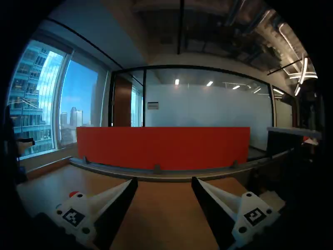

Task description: Pour water

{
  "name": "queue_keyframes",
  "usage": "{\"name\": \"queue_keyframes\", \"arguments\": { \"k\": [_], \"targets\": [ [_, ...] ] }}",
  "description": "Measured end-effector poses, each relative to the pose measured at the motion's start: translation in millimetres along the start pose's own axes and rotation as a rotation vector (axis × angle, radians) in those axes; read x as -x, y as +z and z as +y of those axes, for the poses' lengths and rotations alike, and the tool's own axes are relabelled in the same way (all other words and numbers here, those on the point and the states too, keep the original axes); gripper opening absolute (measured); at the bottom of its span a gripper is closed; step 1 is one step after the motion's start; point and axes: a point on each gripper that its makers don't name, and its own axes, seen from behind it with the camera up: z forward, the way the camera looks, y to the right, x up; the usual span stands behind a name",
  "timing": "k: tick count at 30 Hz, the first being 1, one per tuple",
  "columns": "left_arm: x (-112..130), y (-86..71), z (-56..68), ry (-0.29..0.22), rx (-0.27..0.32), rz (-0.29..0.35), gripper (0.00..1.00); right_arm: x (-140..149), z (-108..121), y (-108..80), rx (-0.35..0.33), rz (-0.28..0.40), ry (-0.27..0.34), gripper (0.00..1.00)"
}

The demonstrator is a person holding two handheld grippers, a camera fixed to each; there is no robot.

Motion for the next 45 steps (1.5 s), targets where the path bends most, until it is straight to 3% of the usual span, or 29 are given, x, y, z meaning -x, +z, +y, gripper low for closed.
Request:
{"name": "queue_keyframes", "arguments": {
  "k": [8,24,45],
  "targets": [
    [0.9,1.1,8.1,0.001,0.068,-0.015,0.82,-0.5,-12.1,0.8,-0.069,-0.006,0.014,1.0],
    [12.0,0.1,38.5,0.004,0.302,-0.048,0.82,-15.0,-76.3,-14.4,-0.395,-0.006,-0.004,1.0],
    [64.2,-10.2,56.3,0.076,0.466,-0.18,0.82,4.1,-101.2,-23.7,-0.529,-0.134,-0.099,1.0]
  ]
}}
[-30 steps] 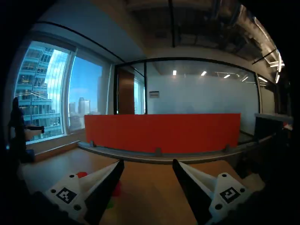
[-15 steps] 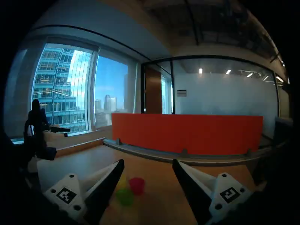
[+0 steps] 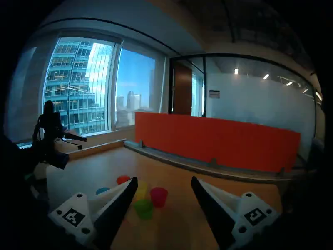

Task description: Pour water

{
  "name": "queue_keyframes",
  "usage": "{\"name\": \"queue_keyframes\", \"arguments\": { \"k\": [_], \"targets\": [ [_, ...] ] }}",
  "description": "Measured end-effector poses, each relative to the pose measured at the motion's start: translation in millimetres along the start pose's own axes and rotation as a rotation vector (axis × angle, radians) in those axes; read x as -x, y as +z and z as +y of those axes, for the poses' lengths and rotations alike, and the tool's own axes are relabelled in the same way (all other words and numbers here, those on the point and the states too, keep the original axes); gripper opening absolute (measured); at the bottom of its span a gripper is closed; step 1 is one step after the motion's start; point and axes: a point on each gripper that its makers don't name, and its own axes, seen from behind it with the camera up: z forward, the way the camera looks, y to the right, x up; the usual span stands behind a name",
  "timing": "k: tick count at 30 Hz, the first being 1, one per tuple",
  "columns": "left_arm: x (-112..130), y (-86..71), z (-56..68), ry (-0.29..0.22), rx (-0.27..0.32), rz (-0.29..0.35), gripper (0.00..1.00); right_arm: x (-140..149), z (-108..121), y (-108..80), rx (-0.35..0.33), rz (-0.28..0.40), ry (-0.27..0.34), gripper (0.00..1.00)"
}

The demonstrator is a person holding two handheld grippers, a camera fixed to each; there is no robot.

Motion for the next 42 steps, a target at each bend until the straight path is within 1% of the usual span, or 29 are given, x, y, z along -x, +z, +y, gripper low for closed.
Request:
{"name": "queue_keyframes", "arguments": {
  "k": [5,8,15,21,27,35,42],
  "targets": [
    [13.5,3.9,4.6,-0.006,0.03,-0.032,0.82,5.5,-2.6,4.2,-0.018,-0.022,-0.001,1.0],
    [21.4,5.7,10.5,-0.006,0.06,-0.05,0.82,9.8,-6.8,6.0,-0.039,-0.037,-0.007,1.0],
    [35.3,7.3,29.0,0.011,0.131,-0.082,0.82,30.0,-15.3,11.4,-0.079,-0.09,-0.035,1.0],
    [53.6,10.3,44.5,0.027,0.183,-0.12,0.82,48.1,-18.2,17.9,-0.1,-0.133,-0.035,1.0],
    [74.8,15.1,53.8,0.037,0.206,-0.166,0.82,66.3,-17.6,22.7,-0.109,-0.169,-0.031,1.0],
    [104.2,19.7,61.7,0.028,0.228,-0.227,0.82,83.6,-18.8,30.8,-0.122,-0.198,-0.019,1.0],
    [126.5,23.7,69.1,0.033,0.246,-0.275,0.82,96.7,-19.3,36.5,-0.127,-0.217,-0.026,1.0]
  ]
}}
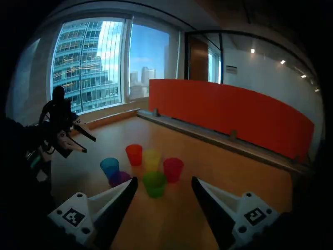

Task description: Pour water

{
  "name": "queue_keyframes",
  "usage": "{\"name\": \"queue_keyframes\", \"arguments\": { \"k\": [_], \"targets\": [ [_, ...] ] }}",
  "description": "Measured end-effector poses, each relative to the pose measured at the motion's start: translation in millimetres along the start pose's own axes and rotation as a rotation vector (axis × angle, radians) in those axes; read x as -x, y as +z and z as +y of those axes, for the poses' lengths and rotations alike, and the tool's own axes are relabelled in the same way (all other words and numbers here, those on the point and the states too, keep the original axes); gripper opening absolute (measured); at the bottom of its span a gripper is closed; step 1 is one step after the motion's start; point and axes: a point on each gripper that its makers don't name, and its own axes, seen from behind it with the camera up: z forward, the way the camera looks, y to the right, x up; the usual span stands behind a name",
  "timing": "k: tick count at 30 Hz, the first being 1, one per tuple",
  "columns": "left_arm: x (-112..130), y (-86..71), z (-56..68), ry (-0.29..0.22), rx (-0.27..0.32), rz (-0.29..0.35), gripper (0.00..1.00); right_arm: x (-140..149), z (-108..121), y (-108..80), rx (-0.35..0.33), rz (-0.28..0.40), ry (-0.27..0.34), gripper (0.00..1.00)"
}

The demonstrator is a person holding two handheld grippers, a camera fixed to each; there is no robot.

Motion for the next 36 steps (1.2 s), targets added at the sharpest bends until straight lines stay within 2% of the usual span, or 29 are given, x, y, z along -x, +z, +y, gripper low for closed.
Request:
{"name": "queue_keyframes", "arguments": {
  "k": [15,24,36],
  "targets": [
    [34.7,25.1,13.1,0.023,0.055,-0.096,0.82,21.3,-1.9,23.9,-0.02,-0.047,-0.015,1.0],
    [51.8,43.3,14.1,0.027,0.084,-0.157,0.82,30.4,-0.3,39.2,-0.031,-0.067,-0.018,1.0],
    [58.0,72.4,16.0,-0.001,0.129,-0.19,0.82,42.3,0.6,56.5,-0.05,-0.098,-0.016,1.0]
  ]
}}
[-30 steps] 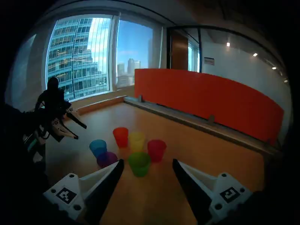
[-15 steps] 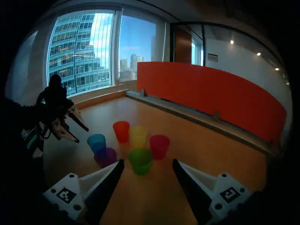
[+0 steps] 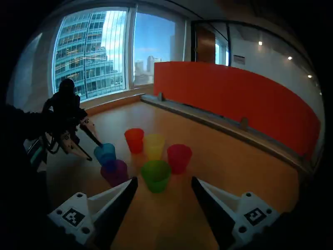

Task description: Pour water

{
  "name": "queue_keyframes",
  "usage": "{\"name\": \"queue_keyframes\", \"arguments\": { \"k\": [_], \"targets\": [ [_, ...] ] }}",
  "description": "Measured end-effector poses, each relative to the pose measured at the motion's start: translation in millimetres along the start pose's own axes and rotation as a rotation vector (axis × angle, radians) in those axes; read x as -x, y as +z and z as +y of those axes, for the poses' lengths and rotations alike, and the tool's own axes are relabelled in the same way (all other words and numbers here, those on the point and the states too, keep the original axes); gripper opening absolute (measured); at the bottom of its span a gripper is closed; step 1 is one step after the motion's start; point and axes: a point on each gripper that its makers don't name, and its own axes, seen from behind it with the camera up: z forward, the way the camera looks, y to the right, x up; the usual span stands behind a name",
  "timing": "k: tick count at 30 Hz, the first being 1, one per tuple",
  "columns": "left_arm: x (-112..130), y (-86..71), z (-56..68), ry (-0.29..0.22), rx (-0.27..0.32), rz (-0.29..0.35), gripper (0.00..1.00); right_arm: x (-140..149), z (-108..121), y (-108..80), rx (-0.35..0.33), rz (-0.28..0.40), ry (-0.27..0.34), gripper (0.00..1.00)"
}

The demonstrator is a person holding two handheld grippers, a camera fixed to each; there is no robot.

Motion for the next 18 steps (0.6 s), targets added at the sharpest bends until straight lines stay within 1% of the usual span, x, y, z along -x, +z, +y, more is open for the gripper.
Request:
{"name": "queue_keyframes", "arguments": {
  "k": [9,18],
  "targets": [
    [-0.2,18.5,-2.7,0.008,0.004,-0.023,0.82,3.3,0.7,11.7,-0.014,-0.012,0.004,1.0],
    [-1.1,32.4,-5.2,0.022,0.006,-0.036,0.82,10.7,0.4,21.1,-0.025,-0.028,0.003,1.0]
  ]
}}
